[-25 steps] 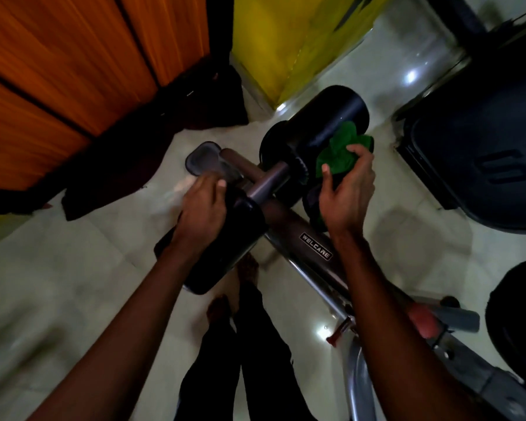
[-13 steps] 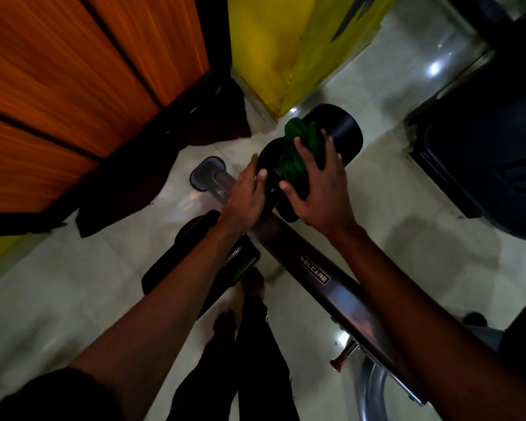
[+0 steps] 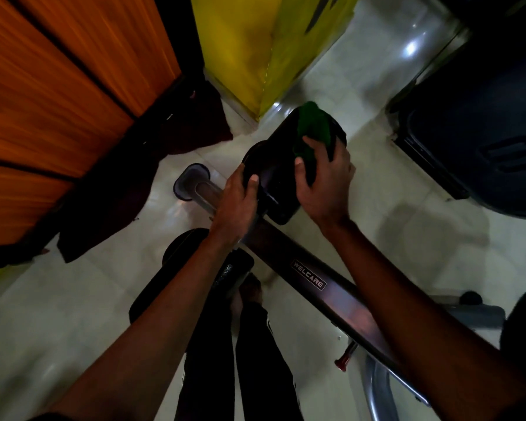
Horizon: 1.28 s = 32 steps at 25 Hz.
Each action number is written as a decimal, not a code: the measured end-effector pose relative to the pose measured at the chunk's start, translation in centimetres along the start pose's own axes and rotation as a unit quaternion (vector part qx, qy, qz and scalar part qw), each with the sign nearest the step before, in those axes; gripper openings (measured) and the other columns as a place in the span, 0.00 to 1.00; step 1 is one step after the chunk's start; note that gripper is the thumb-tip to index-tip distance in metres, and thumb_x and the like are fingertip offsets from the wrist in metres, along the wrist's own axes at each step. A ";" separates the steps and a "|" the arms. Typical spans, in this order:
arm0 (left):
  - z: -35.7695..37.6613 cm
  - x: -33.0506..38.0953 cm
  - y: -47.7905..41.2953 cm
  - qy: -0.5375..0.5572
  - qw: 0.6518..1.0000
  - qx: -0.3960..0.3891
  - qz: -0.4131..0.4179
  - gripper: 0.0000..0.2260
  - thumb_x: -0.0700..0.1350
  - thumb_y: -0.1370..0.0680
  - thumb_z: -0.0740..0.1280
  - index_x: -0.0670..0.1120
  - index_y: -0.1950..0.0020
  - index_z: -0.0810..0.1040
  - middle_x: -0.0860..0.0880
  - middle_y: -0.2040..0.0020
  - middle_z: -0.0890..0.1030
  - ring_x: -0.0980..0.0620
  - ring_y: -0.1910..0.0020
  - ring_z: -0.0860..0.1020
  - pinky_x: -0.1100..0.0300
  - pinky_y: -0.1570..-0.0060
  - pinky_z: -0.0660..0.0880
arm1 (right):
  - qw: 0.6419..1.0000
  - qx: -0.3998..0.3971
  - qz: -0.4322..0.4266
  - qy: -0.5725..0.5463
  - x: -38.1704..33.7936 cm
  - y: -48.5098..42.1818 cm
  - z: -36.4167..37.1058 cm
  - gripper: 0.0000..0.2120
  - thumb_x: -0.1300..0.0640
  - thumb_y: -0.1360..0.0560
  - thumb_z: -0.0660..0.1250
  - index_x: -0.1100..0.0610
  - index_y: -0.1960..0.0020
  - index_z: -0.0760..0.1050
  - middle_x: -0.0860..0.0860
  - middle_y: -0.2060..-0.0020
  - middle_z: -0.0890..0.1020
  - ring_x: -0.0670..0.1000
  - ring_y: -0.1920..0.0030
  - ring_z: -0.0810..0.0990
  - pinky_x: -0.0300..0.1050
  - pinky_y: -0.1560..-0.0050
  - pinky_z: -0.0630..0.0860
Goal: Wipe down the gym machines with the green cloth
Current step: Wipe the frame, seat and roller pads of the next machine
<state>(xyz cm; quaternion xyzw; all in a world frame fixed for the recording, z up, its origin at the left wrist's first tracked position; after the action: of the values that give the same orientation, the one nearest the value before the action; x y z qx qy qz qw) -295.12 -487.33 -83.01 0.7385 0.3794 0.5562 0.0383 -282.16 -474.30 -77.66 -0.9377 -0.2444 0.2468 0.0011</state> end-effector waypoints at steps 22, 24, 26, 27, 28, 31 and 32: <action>1.3 -0.9 -3.1 -0.070 0.997 0.041 -0.013 0.20 0.48 0.14 0.48 0.44 0.25 0.65 0.52 0.29 0.69 0.67 0.31 0.60 0.62 0.26 0.44 | 0.992 0.054 0.114 -0.021 2.9 -4.3 -1.2 0.18 0.46 0.22 0.65 0.49 0.34 0.75 0.57 0.42 0.74 0.58 0.43 0.75 0.53 0.44 0.75; 0.8 -0.5 -3.5 -0.087 0.994 0.056 -0.023 0.20 0.46 0.15 0.48 0.42 0.24 0.64 0.46 0.26 0.68 0.56 0.26 0.61 0.59 0.29 0.39 | 0.990 0.053 0.126 -0.026 2.1 -3.6 -0.8 0.18 0.46 0.23 0.64 0.48 0.34 0.75 0.57 0.41 0.74 0.59 0.42 0.74 0.54 0.42 0.74; 0.9 0.8 -3.4 -0.067 0.995 0.070 -0.039 0.21 0.48 0.14 0.50 0.44 0.22 0.60 0.47 0.23 0.64 0.52 0.23 0.59 0.72 0.34 0.37 | 0.991 0.032 0.129 -0.015 1.0 -1.4 -0.1 0.19 0.46 0.23 0.64 0.47 0.33 0.74 0.58 0.39 0.74 0.60 0.40 0.73 0.55 0.41 0.72; 1.2 1.4 -3.4 -0.058 0.996 0.068 -0.026 0.22 0.50 0.14 0.51 0.45 0.21 0.60 0.48 0.23 0.64 0.52 0.23 0.59 0.74 0.34 0.38 | 0.993 0.019 0.120 -0.008 0.4 -0.3 0.2 0.19 0.47 0.22 0.64 0.46 0.32 0.74 0.58 0.37 0.73 0.60 0.40 0.72 0.55 0.41 0.71; 1.8 1.9 -3.3 -0.056 0.997 0.056 -0.012 0.24 0.54 0.15 0.50 0.47 0.21 0.60 0.49 0.23 0.65 0.52 0.24 0.61 0.71 0.31 0.41 | 0.994 0.007 0.107 -0.003 0.0 0.6 0.3 0.18 0.47 0.22 0.64 0.46 0.32 0.74 0.58 0.37 0.73 0.61 0.40 0.72 0.55 0.41 0.71; 2.3 1.2 -4.0 -0.046 0.997 0.059 -0.022 0.29 0.62 0.19 0.49 0.50 0.22 0.63 0.49 0.27 0.70 0.50 0.25 0.65 0.62 0.27 0.47 | 0.998 0.004 0.061 -0.006 0.6 -0.2 -0.2 0.17 0.47 0.22 0.66 0.47 0.34 0.76 0.59 0.40 0.74 0.60 0.41 0.73 0.55 0.43 0.74; 2.2 1.1 -4.2 -0.032 0.997 0.068 -0.029 0.26 0.60 0.17 0.51 0.49 0.23 0.64 0.49 0.28 0.71 0.50 0.26 0.65 0.67 0.30 0.45 | 0.997 0.019 0.070 -0.017 1.5 -1.3 -0.5 0.17 0.46 0.22 0.66 0.47 0.35 0.76 0.58 0.41 0.74 0.60 0.41 0.73 0.55 0.43 0.75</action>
<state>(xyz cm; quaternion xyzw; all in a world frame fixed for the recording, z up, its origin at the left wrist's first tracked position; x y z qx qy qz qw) -295.28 -482.89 -84.97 0.7458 0.4361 0.5033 0.0160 -281.38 -472.41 -77.70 -0.9480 -0.1739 0.2664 -0.0028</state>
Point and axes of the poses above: each hand's wrist, its own y-axis away from the middle knuckle, its own z-axis out of the palm, x = y × z, the point moved 7 cm from there along -y, towards the middle knuckle
